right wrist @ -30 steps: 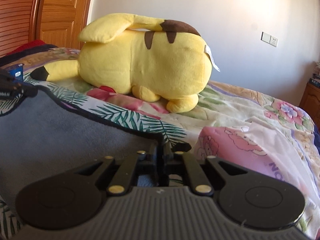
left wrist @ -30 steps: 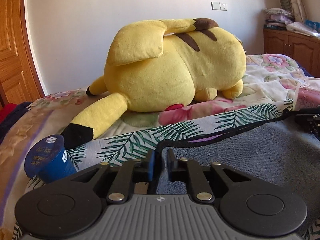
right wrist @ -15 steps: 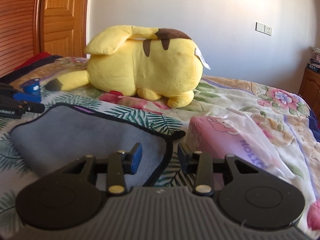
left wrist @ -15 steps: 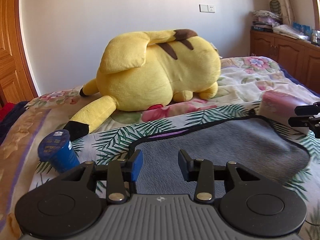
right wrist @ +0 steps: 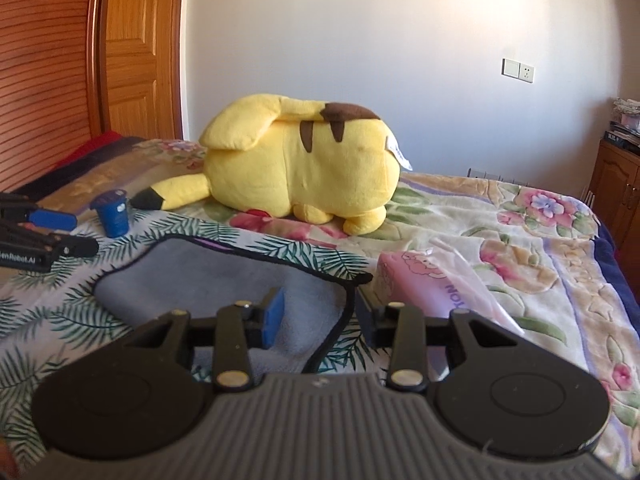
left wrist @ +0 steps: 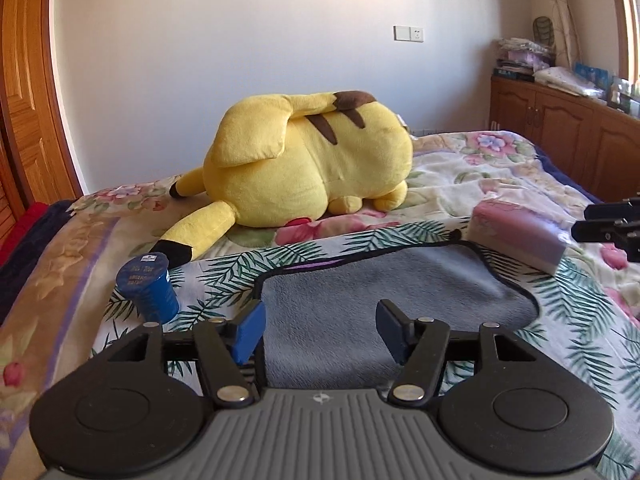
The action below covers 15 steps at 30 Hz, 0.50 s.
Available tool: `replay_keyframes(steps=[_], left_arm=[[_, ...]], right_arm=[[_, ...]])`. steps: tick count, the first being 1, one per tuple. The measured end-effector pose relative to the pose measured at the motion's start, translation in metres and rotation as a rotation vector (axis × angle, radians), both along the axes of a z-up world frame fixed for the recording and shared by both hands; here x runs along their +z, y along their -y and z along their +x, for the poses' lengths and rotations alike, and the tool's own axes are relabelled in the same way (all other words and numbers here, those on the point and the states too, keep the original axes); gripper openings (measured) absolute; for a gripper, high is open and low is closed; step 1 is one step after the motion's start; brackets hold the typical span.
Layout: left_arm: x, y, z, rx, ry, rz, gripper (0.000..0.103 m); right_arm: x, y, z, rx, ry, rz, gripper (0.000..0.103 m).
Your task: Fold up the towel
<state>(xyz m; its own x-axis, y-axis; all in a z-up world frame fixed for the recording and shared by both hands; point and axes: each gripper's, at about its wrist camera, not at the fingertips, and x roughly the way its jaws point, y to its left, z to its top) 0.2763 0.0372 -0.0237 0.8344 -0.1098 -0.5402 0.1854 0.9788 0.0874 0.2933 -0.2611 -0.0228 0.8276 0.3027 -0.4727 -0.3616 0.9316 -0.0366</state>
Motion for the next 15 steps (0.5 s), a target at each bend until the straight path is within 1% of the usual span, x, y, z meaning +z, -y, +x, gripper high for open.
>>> replay_keyframes(steps=[2,4,7,15], left_arm=[[0.004,0.002,-0.01,-0.003,0.004,0.003,0.05],[0.01,0.003,-0.021,0.0,0.007,0.0,0.054],[0.02,0.005,-0.036,-0.001,0.009,-0.01,0.055],[0.052,0.007,-0.076,0.007,0.036,-0.011,0.06]], right_arm=[[0.006,0.001,-0.009,-0.005,0.002,0.007,0.04],[0.012,0.002,-0.018,-0.013,0.003,0.022,0.04],[0.021,0.004,-0.027,-0.025,-0.005,0.04,0.04],[0.05,0.006,-0.057,-0.024,0.001,0.037,0.041]])
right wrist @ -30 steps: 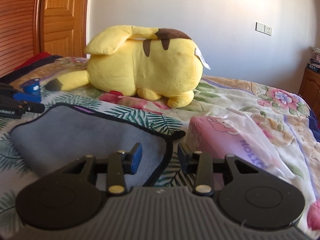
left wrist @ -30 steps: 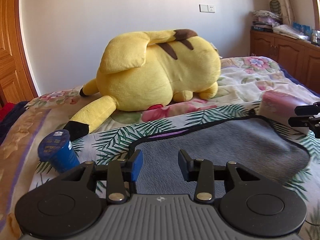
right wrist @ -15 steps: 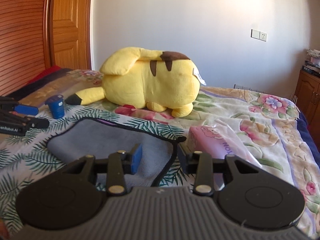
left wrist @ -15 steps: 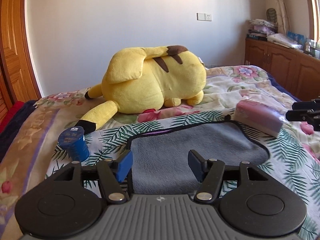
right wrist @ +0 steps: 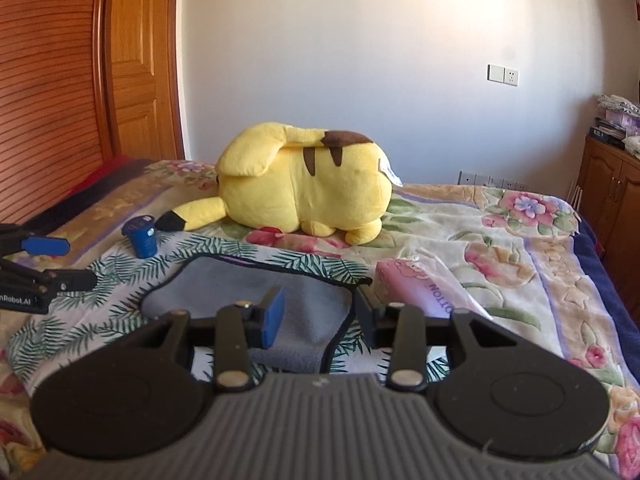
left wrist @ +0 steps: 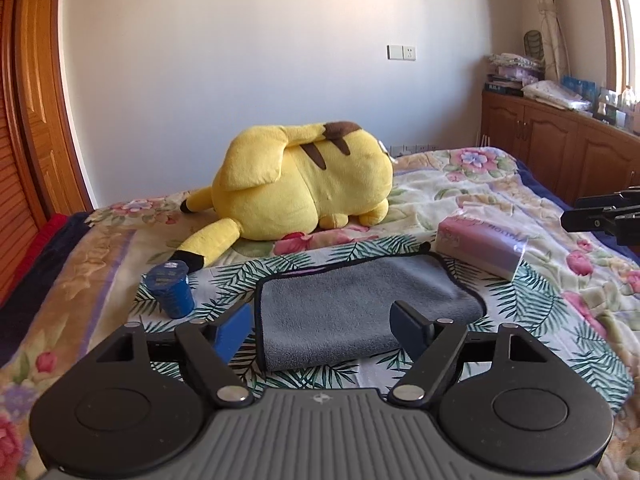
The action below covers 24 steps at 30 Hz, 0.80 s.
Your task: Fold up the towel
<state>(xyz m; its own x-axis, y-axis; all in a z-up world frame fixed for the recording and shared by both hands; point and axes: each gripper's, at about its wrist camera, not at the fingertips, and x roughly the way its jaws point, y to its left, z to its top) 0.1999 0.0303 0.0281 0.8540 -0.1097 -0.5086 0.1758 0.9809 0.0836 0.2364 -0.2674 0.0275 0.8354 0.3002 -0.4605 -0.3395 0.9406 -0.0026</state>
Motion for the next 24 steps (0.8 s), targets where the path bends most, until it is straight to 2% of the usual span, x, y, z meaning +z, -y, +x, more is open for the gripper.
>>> replay_keyframes(steps=[7,9,13,16,18,24], left_arm=[[0.031,0.001,-0.03,0.014,0.029,-0.006,0.066],[0.04,0.001,-0.038,0.017,0.042,-0.008,0.07],[0.056,0.003,-0.056,0.021,0.064,-0.012,0.074],[0.067,0.004,-0.07,0.025,0.092,-0.02,0.086],[0.073,0.005,-0.079,0.023,0.1,-0.033,0.087],[0.085,0.01,-0.102,0.013,0.108,-0.044,0.087]], right_arm=[[0.02,0.004,-0.026,-0.011,0.011,0.018,0.045],[0.027,0.005,-0.032,-0.018,0.018,0.022,0.053],[0.039,0.009,-0.045,-0.036,0.028,0.037,0.061],[0.05,0.013,-0.056,-0.048,0.05,0.04,0.073],[0.055,0.015,-0.063,-0.058,0.065,0.04,0.087],[0.067,0.019,-0.083,-0.078,0.094,0.054,0.103]])
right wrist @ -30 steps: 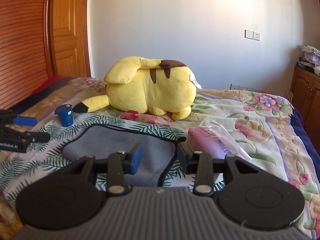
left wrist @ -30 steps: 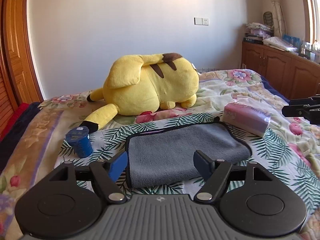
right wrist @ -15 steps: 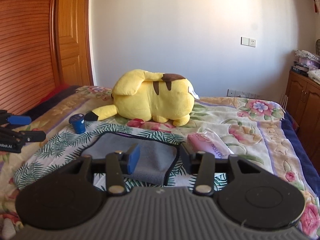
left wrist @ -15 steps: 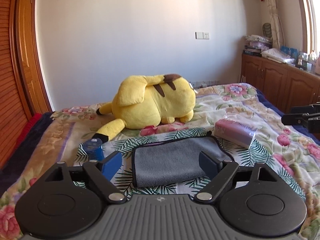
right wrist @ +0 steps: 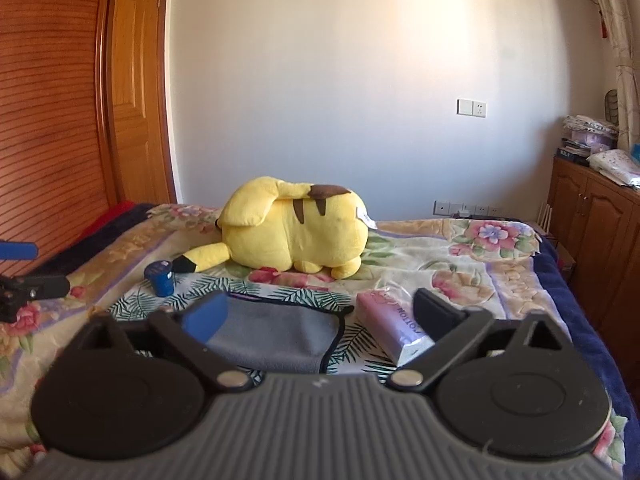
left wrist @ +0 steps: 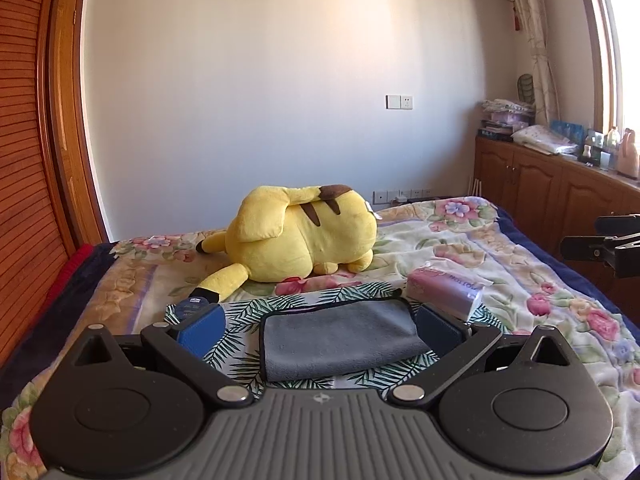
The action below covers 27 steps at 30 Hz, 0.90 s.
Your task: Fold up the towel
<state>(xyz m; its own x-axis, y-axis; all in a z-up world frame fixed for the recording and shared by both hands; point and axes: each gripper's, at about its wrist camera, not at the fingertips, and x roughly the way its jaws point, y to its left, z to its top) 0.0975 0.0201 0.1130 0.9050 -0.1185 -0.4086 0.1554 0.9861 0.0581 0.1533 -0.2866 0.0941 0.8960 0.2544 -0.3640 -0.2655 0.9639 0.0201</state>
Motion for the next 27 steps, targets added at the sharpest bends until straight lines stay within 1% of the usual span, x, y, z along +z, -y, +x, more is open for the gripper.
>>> replay_keyframes(steps=[5,9,13,19,24,27], left_arm=[[0.005,0.004,-0.02,0.059,0.001,0.007,0.087],[0.009,0.007,-0.036,0.066,0.008,0.007,0.087],[0.01,0.008,-0.054,0.069,0.019,-0.015,0.087],[0.003,0.01,-0.072,0.067,0.013,-0.012,0.087],[-0.005,0.008,-0.081,0.058,0.011,-0.025,0.087],[-0.012,0.01,-0.087,0.055,0.006,-0.011,0.087]], right_arm=[[0.004,0.0,-0.014,-0.002,0.006,0.009,0.103],[0.007,-0.001,-0.028,0.008,0.024,0.011,0.103],[0.007,-0.001,-0.04,0.01,0.03,0.015,0.103],[0.004,-0.004,-0.056,0.012,0.031,0.024,0.103],[-0.001,-0.007,-0.067,0.017,0.029,0.028,0.103],[-0.004,-0.009,-0.073,0.021,0.029,0.031,0.103]])
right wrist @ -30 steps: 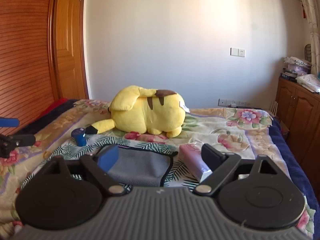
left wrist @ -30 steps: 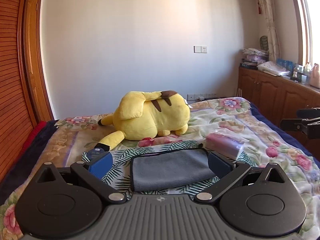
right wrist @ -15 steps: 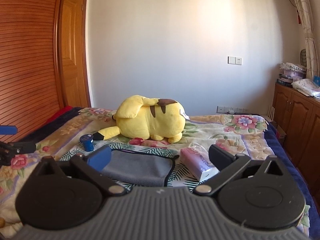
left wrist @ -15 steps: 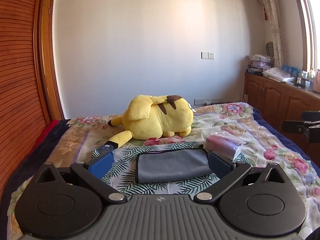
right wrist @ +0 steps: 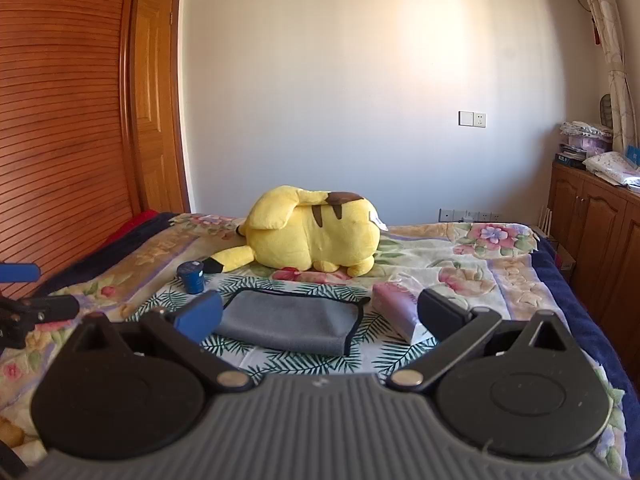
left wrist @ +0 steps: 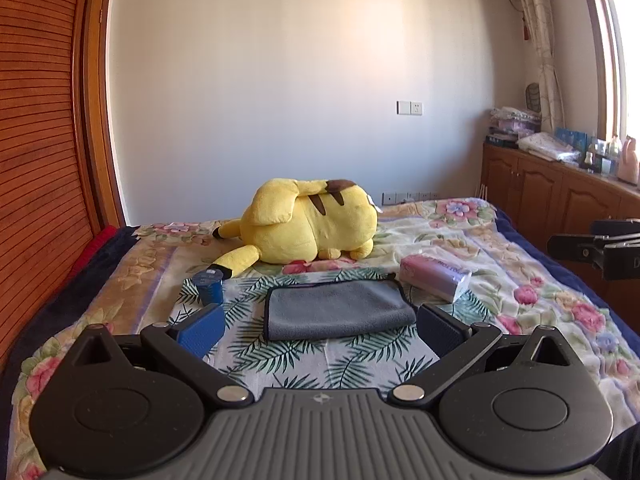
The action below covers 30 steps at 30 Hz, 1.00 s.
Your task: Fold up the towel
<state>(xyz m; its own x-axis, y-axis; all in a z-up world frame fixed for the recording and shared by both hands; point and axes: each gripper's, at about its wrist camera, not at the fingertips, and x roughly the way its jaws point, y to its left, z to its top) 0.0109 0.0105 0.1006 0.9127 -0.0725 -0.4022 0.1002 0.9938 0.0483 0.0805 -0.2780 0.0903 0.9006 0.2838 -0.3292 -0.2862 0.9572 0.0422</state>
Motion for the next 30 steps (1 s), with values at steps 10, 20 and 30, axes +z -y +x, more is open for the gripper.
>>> replay_keyframes(steps=[10,20,30], left_arm=[[-0.033,-0.003,-0.006,0.001,-0.045,-0.017,0.087],[-0.068,-0.001,-0.006,0.002,-0.083,-0.016,0.087],[-0.101,0.006,-0.017,-0.001,-0.127,-0.013,0.087]], right_arm=[[-0.025,-0.011,-0.013,0.016,-0.018,-0.015,0.103],[-0.054,-0.023,-0.021,0.008,-0.032,-0.023,0.103],[-0.086,-0.031,-0.032,0.002,-0.06,-0.037,0.103]])
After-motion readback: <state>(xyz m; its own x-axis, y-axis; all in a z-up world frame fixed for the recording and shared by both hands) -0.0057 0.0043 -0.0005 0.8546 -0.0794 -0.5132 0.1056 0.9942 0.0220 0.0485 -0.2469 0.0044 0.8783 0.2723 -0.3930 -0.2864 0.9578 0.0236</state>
